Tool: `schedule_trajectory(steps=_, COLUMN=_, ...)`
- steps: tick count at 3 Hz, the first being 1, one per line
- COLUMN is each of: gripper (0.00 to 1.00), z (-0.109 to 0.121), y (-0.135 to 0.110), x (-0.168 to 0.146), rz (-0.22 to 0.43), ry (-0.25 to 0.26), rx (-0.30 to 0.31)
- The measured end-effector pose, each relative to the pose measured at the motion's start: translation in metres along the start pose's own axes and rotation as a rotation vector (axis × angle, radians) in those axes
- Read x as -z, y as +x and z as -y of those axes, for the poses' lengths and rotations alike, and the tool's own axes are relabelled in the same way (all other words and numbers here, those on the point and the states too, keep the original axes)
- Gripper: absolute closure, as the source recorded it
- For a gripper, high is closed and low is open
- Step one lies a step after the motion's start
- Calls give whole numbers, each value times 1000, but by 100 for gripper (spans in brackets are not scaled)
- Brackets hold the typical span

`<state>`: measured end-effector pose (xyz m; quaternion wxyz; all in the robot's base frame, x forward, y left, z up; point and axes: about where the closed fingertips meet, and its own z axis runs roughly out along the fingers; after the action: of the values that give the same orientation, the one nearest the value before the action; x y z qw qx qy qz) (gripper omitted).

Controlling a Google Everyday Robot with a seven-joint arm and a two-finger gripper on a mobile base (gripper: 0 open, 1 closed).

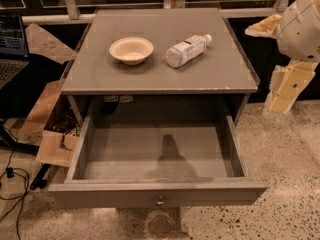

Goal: Place blue plastic bottle into top drawer

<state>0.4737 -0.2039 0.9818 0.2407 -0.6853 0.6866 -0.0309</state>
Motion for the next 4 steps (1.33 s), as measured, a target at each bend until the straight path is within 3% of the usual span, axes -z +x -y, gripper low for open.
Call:
schedule_trajectory(steps=2, gripper=0, z=48, y=-11, x=-19, rz=103, ry=9, rx=340)
schedule_trajectory(steps=3, gripper=0, z=52, y=-13, x=-17, rz=106, ry=21, rx=439)
schedule_trajectory(steps=4, gripper=0, z=52, y=-13, x=-18, rz=106, ry=21, rx=437)
